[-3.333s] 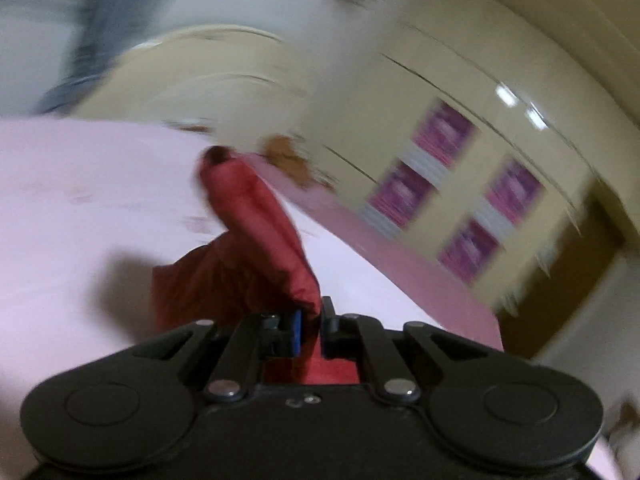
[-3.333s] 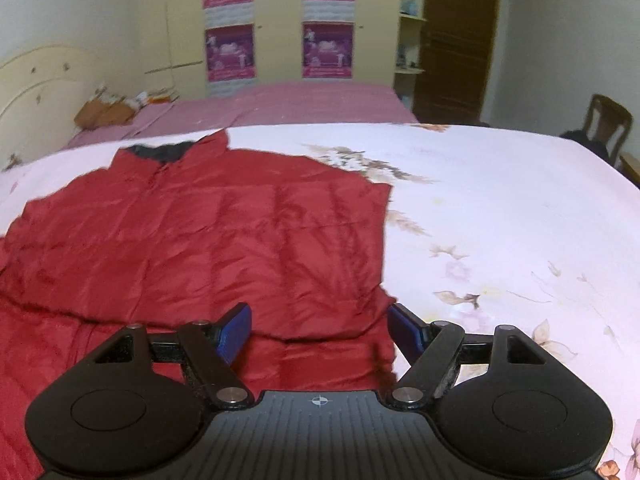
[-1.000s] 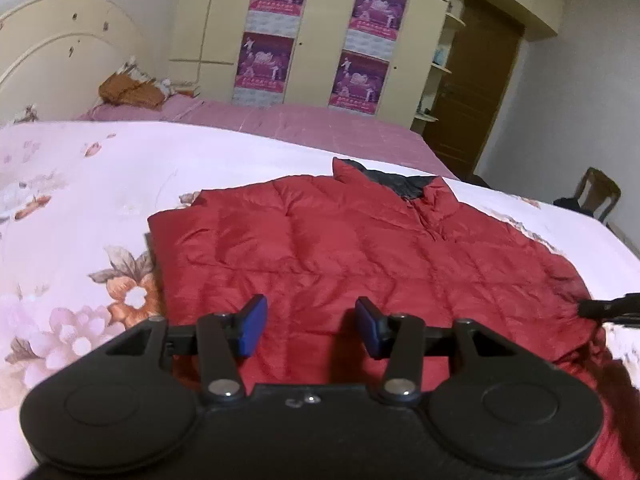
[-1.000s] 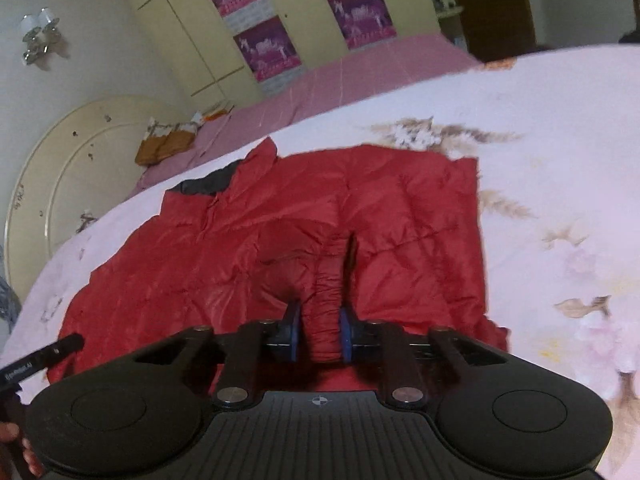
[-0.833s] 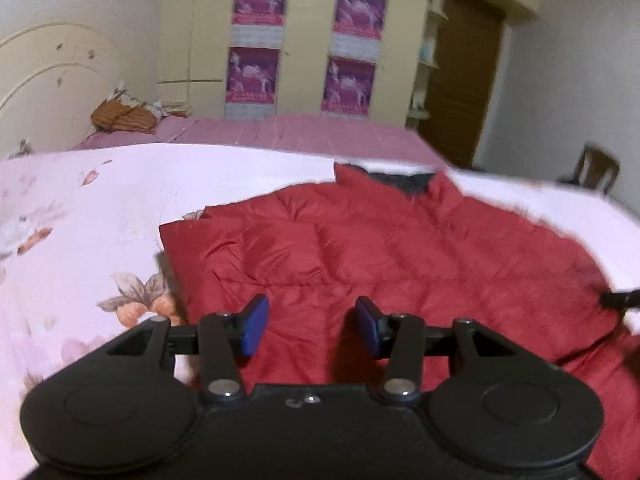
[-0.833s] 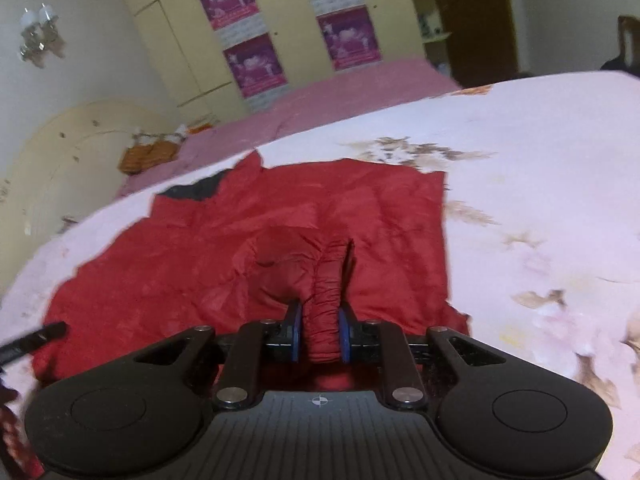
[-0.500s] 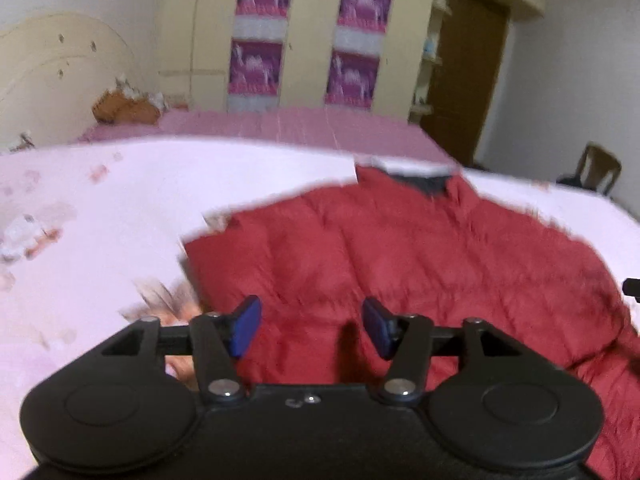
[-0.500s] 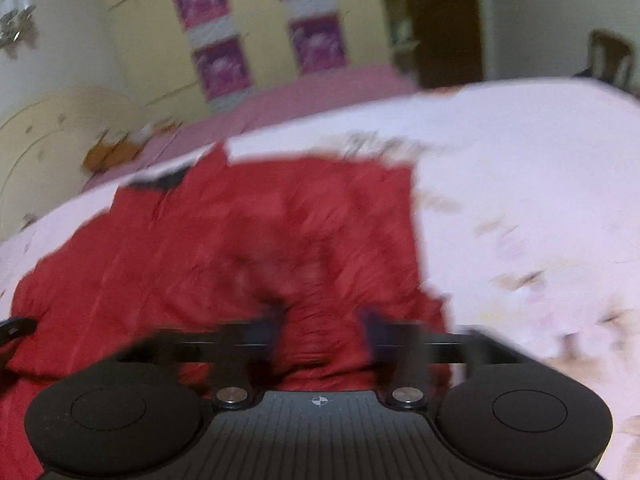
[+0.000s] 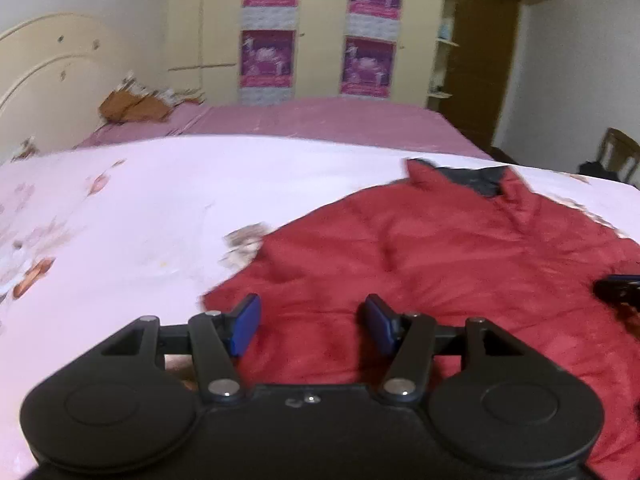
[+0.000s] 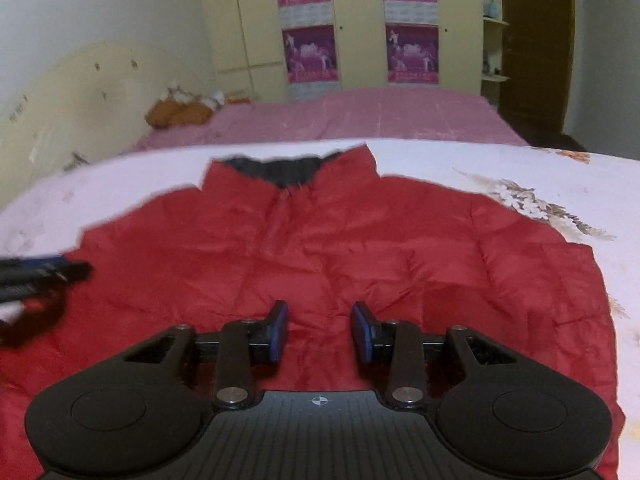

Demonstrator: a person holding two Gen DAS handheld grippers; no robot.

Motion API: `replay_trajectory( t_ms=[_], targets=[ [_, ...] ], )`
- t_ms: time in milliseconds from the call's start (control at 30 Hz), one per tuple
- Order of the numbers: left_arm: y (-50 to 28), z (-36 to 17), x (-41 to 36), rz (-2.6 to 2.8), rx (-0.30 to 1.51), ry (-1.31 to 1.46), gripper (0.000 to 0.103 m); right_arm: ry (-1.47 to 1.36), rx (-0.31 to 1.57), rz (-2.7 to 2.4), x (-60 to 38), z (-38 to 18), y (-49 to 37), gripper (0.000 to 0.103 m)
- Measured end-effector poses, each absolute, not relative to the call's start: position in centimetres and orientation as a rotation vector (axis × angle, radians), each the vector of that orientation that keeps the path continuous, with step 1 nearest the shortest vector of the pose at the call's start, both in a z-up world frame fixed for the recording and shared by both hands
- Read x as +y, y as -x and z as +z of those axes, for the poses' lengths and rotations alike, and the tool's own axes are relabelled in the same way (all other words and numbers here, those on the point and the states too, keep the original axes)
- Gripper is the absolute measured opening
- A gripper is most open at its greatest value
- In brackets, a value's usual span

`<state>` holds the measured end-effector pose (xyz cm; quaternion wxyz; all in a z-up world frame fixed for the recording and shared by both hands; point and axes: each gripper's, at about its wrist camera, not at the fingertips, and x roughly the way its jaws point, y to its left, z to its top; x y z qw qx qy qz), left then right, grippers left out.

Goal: Fold large clothes

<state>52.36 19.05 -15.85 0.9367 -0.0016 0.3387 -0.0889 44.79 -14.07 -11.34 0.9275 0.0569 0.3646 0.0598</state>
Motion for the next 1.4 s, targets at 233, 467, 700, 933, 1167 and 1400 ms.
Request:
replay_trajectory(
  t_ms=[233,467,700,933,1167,1400],
  targets=[
    [-51.6,-15.3,20.8,-0.165,0.687,0.024,0.061,-0.138,0.758,-0.009,-17.5,-12.0,-44.7,0.036],
    [-44.0,-11.0,19.6,-0.259,0.576,0.095,0.061,-0.158,0.700,-0.008,-18.1,-8.1,-40.7,0.036],
    [-41.5,-14.1,16.5,-0.320,0.680,-0.011,0.059,-0.139,0.766,-0.031,-17.4,-10.2,-37.4,0.036],
    [-40.8,-14.1,17.1,-0.269,0.702,-0.033,0.059,-0.150,0.780,-0.042,-18.0,-11.5,-37.7,0.036],
    [-36.4,-12.5,20.9,-0.143,0.692,0.021,0.082,-0.291,0.694,-0.192,-22.9,-8.8,-34.5,0.036],
    [-29.1,-12.4,21.2,-0.105,0.738,0.051,0.079,-0.261,0.650,-0.151,-26.3,-6.7,-27.9,0.083]
  ],
)
